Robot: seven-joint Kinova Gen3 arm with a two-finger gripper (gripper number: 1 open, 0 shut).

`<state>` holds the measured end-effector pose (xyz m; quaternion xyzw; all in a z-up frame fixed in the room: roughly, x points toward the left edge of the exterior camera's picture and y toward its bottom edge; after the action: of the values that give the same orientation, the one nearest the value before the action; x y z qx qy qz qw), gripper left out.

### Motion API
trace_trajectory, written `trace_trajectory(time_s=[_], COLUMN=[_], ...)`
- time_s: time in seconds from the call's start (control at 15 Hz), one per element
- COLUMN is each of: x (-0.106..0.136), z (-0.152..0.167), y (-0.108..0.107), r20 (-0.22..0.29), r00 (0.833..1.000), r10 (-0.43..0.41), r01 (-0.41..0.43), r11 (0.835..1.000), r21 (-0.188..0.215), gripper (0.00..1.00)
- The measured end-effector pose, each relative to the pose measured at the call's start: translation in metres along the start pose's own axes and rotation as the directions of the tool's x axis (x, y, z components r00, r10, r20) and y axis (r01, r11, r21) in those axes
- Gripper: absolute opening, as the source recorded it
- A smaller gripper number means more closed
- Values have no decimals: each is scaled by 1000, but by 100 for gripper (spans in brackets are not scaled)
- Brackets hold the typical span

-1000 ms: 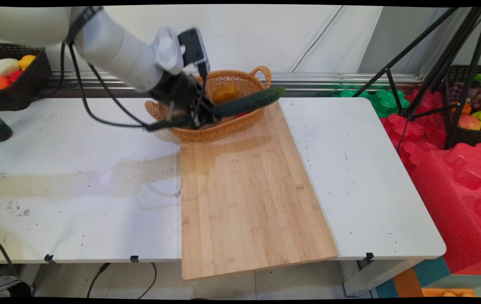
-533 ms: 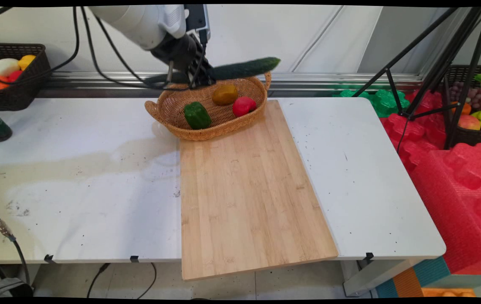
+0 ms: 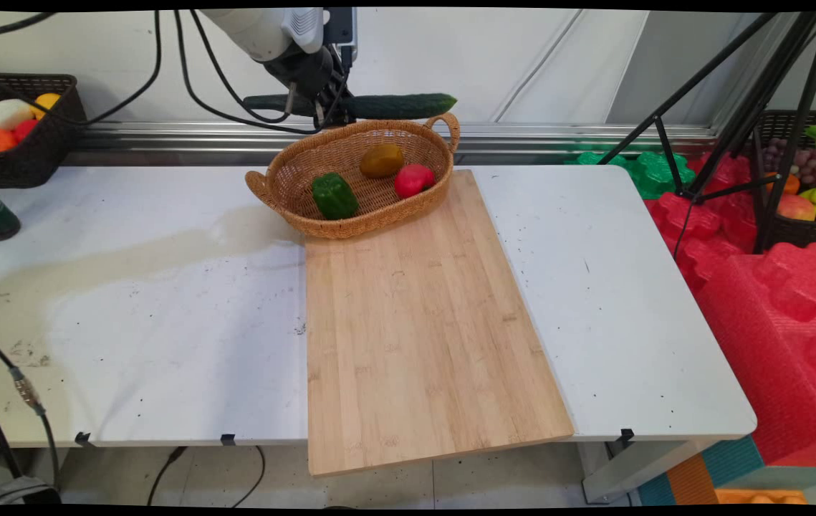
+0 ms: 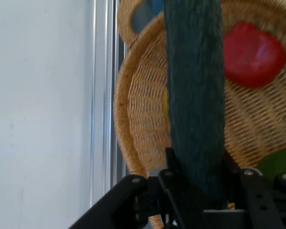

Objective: Place the picked object in the vegetable basket

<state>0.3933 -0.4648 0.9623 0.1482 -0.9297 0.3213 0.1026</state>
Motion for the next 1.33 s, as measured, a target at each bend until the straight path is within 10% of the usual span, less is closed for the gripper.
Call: trace_trajectory(time_s=[1.07,1.13,1.33], x=[-26,-26,-25], z=[93,96,101], y=[-18,-17,-15], r20=[99,99,95], r00=[993,993,993], r10=[62,63,64], r01=[-50,-50,-51], r11=[992,991,989], r21=[-119,-124,-135], gripper=[0,100,100])
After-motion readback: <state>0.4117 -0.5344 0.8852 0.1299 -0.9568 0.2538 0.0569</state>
